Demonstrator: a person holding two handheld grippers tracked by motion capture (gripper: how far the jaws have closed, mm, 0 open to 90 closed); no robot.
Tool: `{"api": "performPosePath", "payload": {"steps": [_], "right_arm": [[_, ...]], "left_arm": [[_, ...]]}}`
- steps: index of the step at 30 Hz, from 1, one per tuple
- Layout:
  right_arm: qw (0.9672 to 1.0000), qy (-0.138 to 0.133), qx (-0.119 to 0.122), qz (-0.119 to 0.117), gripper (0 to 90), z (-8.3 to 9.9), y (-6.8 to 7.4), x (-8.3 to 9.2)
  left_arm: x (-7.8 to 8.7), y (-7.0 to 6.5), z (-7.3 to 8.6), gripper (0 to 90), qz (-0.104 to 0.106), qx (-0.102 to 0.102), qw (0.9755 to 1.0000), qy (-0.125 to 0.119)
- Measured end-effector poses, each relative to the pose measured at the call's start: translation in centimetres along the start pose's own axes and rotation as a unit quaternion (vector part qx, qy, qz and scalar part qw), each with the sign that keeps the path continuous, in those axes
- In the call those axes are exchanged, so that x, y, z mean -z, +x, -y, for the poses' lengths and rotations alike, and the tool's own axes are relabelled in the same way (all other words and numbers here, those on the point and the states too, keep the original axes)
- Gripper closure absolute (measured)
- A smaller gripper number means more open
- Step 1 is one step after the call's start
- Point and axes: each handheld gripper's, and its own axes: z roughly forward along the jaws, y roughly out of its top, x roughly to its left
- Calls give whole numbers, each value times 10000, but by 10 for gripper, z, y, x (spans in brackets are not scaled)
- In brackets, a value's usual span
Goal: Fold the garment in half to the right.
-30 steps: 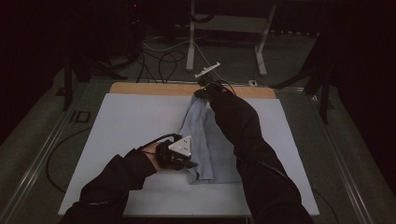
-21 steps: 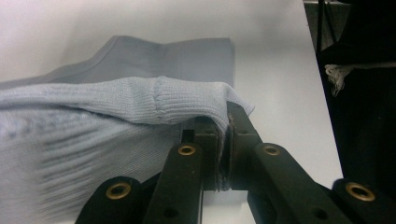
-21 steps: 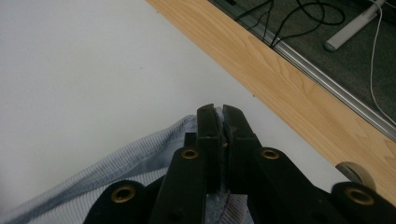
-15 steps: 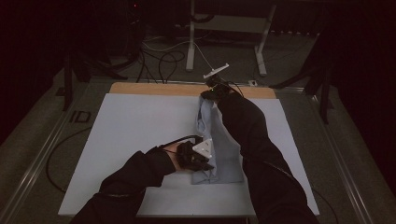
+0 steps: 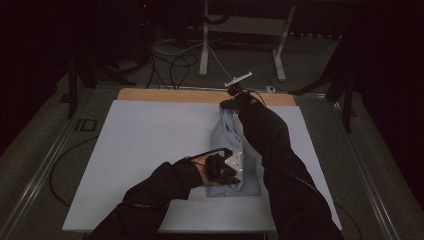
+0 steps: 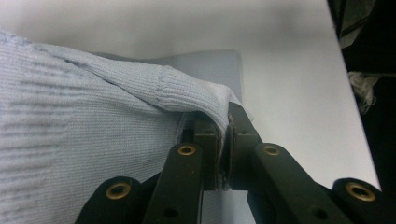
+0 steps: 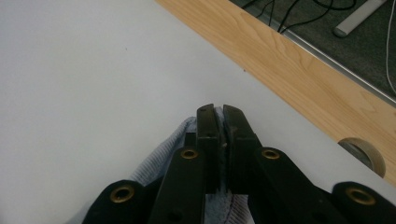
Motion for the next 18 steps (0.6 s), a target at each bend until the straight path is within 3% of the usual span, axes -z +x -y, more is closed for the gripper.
{"api": "performPosePath", "payload": {"steps": [9, 18], "right_arm": [[9999, -14, -117, -50, 868, 11, -11, -2], [9998, -10, -187, -86, 861, 19, -18, 1]], "left_arm": [[-15, 4, -7, 866, 31, 0, 10000, 80], [-30, 9, -18, 863, 190, -1, 9997, 131]]}}
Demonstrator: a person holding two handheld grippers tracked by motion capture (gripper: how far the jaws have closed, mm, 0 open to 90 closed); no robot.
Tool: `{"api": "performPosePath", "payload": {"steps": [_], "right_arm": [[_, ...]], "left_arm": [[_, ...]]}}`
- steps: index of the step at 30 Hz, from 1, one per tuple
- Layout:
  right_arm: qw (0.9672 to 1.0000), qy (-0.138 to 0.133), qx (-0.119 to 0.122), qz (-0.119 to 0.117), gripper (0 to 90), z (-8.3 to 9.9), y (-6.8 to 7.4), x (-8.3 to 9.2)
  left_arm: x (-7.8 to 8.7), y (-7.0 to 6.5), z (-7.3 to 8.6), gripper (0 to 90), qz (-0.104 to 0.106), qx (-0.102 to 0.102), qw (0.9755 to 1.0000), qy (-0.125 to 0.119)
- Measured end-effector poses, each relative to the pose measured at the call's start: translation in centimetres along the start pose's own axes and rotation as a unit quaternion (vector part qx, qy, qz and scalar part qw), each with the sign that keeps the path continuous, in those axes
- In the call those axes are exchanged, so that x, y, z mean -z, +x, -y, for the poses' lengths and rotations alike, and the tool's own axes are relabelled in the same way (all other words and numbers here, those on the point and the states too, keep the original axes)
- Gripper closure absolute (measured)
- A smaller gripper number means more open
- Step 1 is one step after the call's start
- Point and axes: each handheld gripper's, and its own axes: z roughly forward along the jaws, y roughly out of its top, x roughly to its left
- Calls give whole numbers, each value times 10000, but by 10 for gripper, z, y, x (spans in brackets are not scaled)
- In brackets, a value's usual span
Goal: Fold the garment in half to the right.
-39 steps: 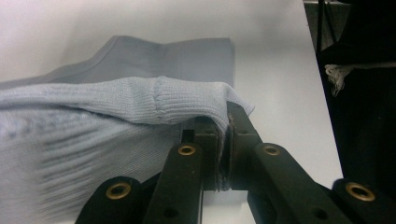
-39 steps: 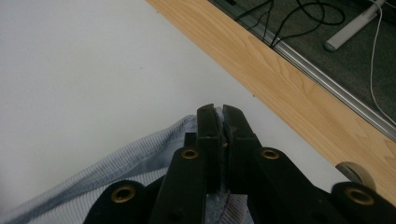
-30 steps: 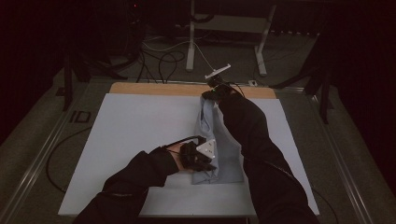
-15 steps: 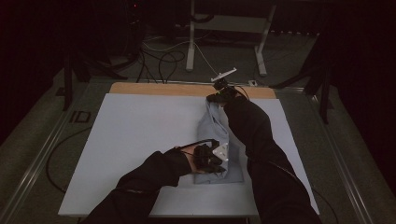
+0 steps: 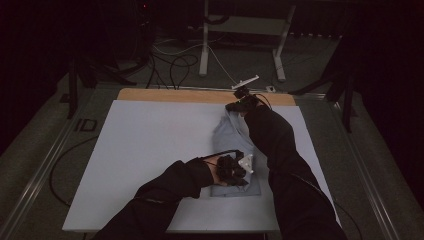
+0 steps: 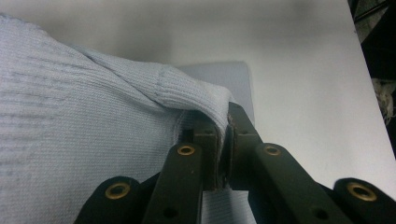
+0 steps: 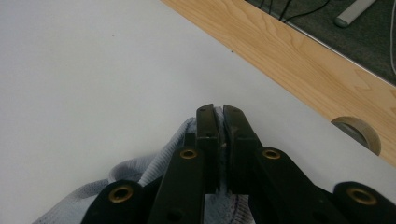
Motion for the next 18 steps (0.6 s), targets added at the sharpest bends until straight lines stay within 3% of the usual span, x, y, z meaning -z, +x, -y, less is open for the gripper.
{"api": "performPosePath", "payload": {"steps": [3, 6, 9, 11, 14, 18], "right_arm": [[10000, 3, -45, -55, 814, 2, -2, 1], [9999, -127, -89, 65, 484, 4, -5, 5], [9995, -163, -193, 169, 285, 5, -9, 12], [9994, -243, -219, 79, 168, 7, -13, 19], [9986, -362, -376, 47, 135, 10, -17, 28], [9985, -404, -367, 82, 104, 14, -16, 32]], "left_arm": [[-3, 1, -3, 856, 48, 23, 10000, 16], [-7, 1, -6, 732, 120, 70, 9999, -68], [-8, -1, -7, 612, 158, 9, 9998, -107], [-5, -5, -9, 545, 177, -45, 9996, -205], [-4, -6, -10, 457, 186, -71, 9996, -183], [0, -7, -13, 431, 233, -87, 9995, -171]]}}
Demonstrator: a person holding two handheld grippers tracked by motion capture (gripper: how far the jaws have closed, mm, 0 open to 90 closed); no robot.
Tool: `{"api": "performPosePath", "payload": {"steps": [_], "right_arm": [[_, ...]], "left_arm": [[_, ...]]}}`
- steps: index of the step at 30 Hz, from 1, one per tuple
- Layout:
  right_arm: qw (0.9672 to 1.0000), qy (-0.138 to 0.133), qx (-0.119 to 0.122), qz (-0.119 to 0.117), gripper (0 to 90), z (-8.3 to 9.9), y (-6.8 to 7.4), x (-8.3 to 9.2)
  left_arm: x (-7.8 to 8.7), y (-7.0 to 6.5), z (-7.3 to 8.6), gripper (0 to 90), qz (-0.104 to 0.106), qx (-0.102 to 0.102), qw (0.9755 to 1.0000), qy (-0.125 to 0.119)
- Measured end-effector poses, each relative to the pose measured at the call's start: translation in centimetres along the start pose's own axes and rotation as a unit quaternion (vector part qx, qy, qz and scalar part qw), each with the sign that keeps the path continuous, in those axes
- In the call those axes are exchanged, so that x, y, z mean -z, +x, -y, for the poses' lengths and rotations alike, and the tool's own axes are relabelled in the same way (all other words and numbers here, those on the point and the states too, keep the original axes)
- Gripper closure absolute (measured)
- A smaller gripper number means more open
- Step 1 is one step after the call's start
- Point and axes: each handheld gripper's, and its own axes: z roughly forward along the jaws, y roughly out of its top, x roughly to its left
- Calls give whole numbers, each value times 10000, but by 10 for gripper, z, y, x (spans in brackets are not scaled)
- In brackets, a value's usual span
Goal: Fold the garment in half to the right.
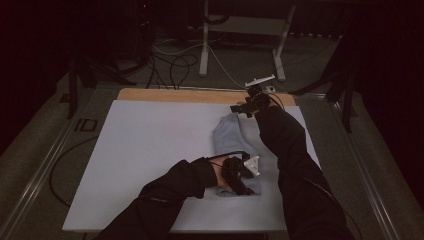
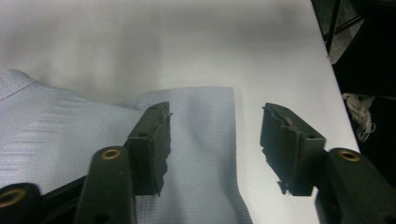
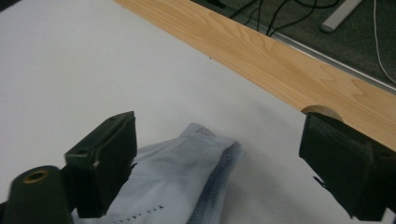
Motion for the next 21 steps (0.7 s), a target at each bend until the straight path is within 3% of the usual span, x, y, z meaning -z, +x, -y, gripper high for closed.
{"api": "performPosePath", "payload": {"steps": [6, 21], "right_arm": [[9999, -66, 48, -77, 103, 3, 4, 2], [9995, -38, 292, -85, 106, 6, 15, 6]], "left_arm": [[7, -2, -2, 423, -4, -9, 10000, -82], [44, -8, 3, 383, -121, 140, 9994, -291]]}}
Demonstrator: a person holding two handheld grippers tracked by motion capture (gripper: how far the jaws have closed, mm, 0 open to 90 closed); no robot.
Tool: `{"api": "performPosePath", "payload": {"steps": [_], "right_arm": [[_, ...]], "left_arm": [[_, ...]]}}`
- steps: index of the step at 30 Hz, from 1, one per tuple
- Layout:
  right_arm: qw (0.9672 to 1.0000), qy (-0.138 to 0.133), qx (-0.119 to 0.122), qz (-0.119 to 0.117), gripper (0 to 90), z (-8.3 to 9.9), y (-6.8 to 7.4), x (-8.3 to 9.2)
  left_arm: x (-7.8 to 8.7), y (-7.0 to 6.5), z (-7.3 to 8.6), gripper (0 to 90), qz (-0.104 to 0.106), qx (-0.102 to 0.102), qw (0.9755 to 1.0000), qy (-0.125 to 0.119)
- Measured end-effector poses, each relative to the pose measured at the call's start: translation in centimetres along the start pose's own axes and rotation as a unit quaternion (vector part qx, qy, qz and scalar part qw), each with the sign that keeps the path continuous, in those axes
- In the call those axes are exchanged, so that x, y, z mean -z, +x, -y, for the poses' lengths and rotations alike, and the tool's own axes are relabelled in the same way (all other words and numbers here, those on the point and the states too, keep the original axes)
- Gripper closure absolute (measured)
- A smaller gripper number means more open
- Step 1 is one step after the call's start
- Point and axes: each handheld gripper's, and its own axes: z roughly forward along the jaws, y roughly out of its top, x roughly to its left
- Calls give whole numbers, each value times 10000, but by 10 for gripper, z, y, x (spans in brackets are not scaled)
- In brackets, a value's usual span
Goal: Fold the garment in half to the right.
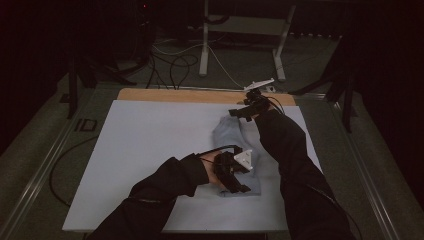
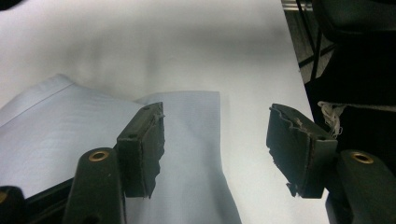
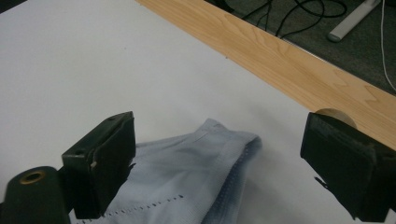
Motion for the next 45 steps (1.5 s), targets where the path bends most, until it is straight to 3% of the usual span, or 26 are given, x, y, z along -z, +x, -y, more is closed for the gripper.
{"api": "performPosePath", "payload": {"steps": [8, 11, 12, 18, 23, 26, 27, 29, 30, 31, 32, 33, 35, 39, 40, 41, 43, 44, 45], "right_arm": [[9999, 47, 128, -86, 133, 4, 4, -1], [9998, -36, 139, -156, 131, 7, 6, -2], [9998, -36, 180, -125, 129, 8, 7, -2], [9997, -189, 77, -163, 128, 11, 8, -3], [9995, -229, 13, -220, 127, 12, 10, -5], [9992, -308, 17, -260, 139, 15, 11, -6], [9990, -319, 49, -325, 144, 17, 11, -7], [9995, -218, 76, -233, 257, 20, 12, -11], [9995, -218, 76, -233, 257, 20, 12, -11], [9997, -149, 46, -165, 297, 21, 12, -13], [9999, -56, -58, -89, 299, 23, 11, -15], [9999, -56, -58, -89, 299, 23, 11, -15], [9993, 198, -294, 72, 305, 28, 4, -28], [9979, 430, -457, 175, 295, 34, -3, -39], [9964, 600, -543, 241, 291, 38, -7, -45], [9964, 600, -543, 241, 291, 38, -7, -45], [9945, 812, -624, 195, 314, 47, -11, -53], [9945, 812, -624, 195, 314, 47, -11, -53], [9939, 883, -648, 101, 420, 51, -12, -55]], "left_arm": [[20, 0, 14, 269, -242, 211, 9995, -30], [27, 0, 22, 202, -240, 349, 9991, -85], [32, 0, 30, 165, -153, 394, 9991, -73], [41, -2, 47, 12, -202, 540, 9983, -81], [54, -7, 68, 6, -284, 766, 9962, -312], [63, -9, 84, 6, -276, 1051, 9928, -493], [67, -12, 95, 6, -391, 1152, 9914, -482], [69, -15, 101, 6, -471, 1160, 9908, -504], [72, -17, 106, 6, -514, 1201, 9900, -532], [74, -19, 112, 6, -562, 1256, 9890, -549], [77, -24, 123, 6, -649, 1368, 9864, -633], [77, -24, 123, 6, -649, 1368, 9864, -633], [82, -31, 141, 6, -764, 1540, 9829, -654], [88, -38, 159, 6, -915, 1632, 9800, -674], [92, -41, 170, 6, -1020, 1774, 9757, -777], [92, -41, 170, 6, -1020, 1774, 9757, -777], [97, -44, 180, 5, -1072, 1845, 9728, -898], [98, -46, 184, 5, -1066, 1811, 9729, -964], [100, -51, 191, 6, -1035, 1798, 9730, -1015]]}}
